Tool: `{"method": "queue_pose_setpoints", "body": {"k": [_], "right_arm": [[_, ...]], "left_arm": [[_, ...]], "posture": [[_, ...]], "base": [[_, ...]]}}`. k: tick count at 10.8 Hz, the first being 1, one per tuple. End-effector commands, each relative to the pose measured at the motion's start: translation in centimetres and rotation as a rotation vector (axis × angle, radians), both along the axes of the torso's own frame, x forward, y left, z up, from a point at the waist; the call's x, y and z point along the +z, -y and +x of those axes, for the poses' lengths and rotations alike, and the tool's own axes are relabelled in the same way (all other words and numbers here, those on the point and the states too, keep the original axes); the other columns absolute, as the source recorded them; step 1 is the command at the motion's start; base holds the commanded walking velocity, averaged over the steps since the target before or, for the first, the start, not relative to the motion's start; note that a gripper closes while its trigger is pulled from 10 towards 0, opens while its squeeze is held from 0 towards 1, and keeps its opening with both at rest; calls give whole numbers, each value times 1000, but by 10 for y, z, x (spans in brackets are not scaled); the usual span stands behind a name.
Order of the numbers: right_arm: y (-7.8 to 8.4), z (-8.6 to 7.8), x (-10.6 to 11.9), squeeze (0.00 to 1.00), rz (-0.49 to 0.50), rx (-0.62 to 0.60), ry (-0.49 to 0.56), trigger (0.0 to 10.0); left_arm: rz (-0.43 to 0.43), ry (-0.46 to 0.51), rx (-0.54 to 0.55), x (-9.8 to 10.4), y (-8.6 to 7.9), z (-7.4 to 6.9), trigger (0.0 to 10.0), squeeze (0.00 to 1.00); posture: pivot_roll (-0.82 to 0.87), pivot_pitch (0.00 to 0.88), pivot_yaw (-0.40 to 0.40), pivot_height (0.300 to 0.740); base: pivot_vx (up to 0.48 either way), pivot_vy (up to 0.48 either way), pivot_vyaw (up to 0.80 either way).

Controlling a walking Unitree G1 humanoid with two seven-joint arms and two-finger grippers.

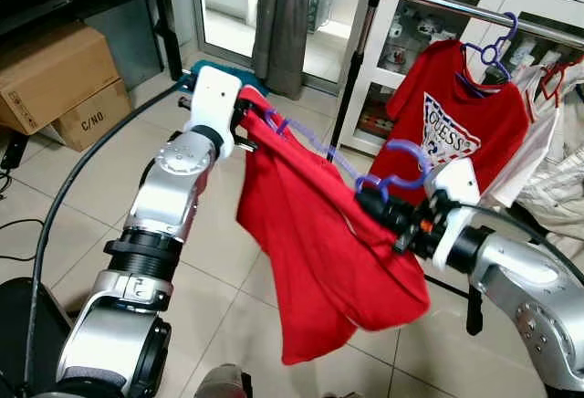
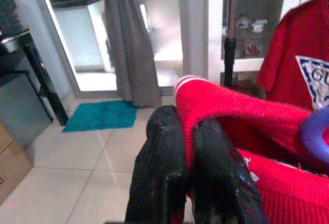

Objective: Hang hanger

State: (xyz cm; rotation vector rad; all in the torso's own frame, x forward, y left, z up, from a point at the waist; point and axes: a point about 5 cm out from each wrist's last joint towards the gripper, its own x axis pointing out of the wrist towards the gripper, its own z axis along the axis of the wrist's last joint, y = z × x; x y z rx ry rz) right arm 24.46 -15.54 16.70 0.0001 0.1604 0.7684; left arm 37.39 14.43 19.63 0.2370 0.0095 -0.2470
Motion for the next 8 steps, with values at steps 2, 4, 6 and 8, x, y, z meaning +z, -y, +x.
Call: {"method": "queue_pose_setpoints", "body": {"k": [2, 4, 6, 8], "right_arm": [[22, 6, 4, 0, 75, -152, -36, 0], [25, 10, 11, 0, 144, -189, -28, 0], [20, 12, 16, 0, 198, -217, -24, 0], [10, 22, 20, 0, 200, -253, -1, 0]], "left_arm": [[-73, 29, 171, 7, -36, 3, 0, 0], [-149, -19, 217, -9, -43, 1, 0, 0], [-163, -68, 159, -19, -34, -1, 0, 0], [-176, -83, -34, -18, 8, -7, 0, 0]], "posture": [[81, 0, -81, 740], [81, 0, -75, 740], [81, 0, -73, 740], [82, 0, -66, 740]], "base": [[0, 0, 0], [0, 0, 0], [0, 0, 0], [0, 0, 0]]}}
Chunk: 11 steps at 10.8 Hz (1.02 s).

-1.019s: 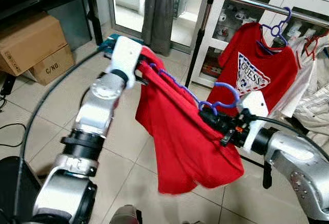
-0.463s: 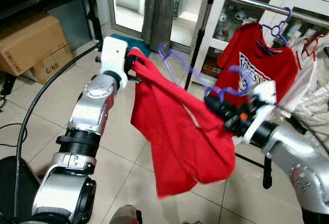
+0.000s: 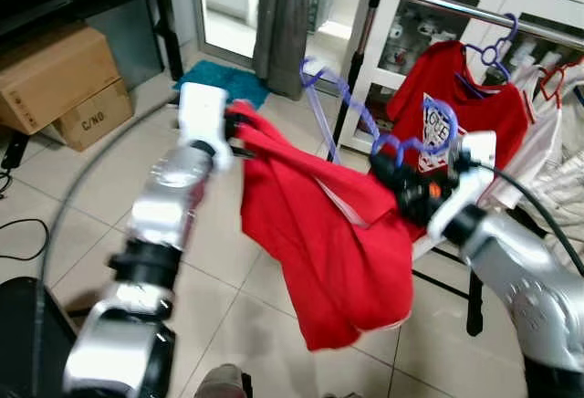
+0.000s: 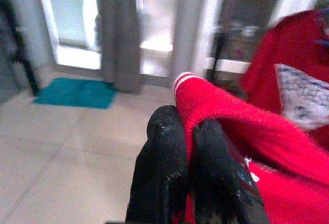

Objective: Hang hanger

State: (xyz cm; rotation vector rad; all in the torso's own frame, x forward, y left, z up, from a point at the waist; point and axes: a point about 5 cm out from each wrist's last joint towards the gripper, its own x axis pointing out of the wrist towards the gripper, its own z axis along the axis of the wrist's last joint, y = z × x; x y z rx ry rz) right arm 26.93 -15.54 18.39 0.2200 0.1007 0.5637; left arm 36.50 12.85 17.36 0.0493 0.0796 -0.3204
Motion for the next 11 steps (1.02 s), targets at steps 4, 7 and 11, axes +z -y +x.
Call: {"method": "queue_pose_setpoints", "body": {"k": [4, 7, 11], "right_arm": [[-4, 24, -3, 0, -129, -103, 6, 0], [13, 45, 13, 0, 201, -339, -9, 0], [35, 41, 18, 0, -236, -337, 192, 0]], "left_arm": [[-48, 71, -491, 32, 98, -41, 0, 0], [-20, 6, -486, 19, 92, -50, 0, 0], [57, 57, -89, 30, -6, -19, 0, 0]], "posture": [[100, 0, -64, 740], [105, 0, -50, 740], [97, 0, -35, 740]], "base": [[0, 0, 0], [0, 0, 0], [0, 0, 0]]}}
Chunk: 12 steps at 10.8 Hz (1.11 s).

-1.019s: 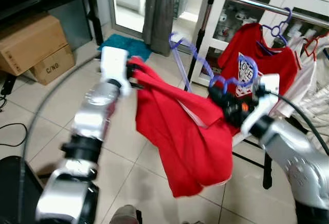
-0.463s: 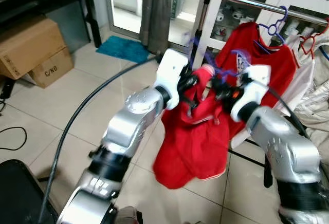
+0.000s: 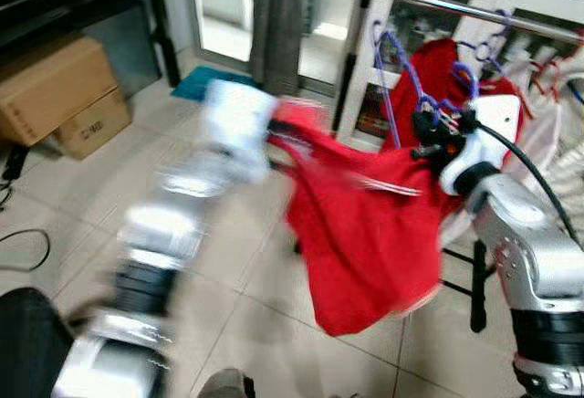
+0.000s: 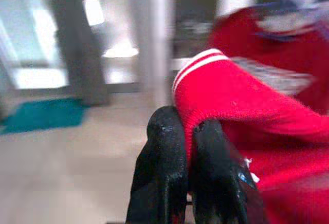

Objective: Hang hanger

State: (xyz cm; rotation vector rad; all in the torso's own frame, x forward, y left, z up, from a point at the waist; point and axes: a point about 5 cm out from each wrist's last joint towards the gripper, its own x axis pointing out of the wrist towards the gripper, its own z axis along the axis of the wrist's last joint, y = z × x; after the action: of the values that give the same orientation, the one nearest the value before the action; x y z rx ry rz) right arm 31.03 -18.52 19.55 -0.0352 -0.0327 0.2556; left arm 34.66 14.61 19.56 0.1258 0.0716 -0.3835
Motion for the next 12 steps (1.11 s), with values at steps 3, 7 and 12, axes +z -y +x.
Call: {"method": "queue_pose_setpoints", "body": {"k": [3, 7, 12], "right_arm": [[2, 1, 6, 0, -68, 33, 64, 0], [-21, 16, 20, 0, 213, 52, 111, 0], [-8, 27, 21, 0, 198, -70, 84, 0]], "left_arm": [[-81, 120, 245, 30, -48, 10, 0, 0], [-148, -51, -216, -6, 70, -7, 0, 0], [-144, -77, -305, -11, 94, -16, 0, 0]], "posture": [[99, 0, -35, 740], [90, 0, -31, 740], [85, 0, -27, 740]], "base": [[0, 0, 0], [0, 0, 0], [0, 0, 0]]}}
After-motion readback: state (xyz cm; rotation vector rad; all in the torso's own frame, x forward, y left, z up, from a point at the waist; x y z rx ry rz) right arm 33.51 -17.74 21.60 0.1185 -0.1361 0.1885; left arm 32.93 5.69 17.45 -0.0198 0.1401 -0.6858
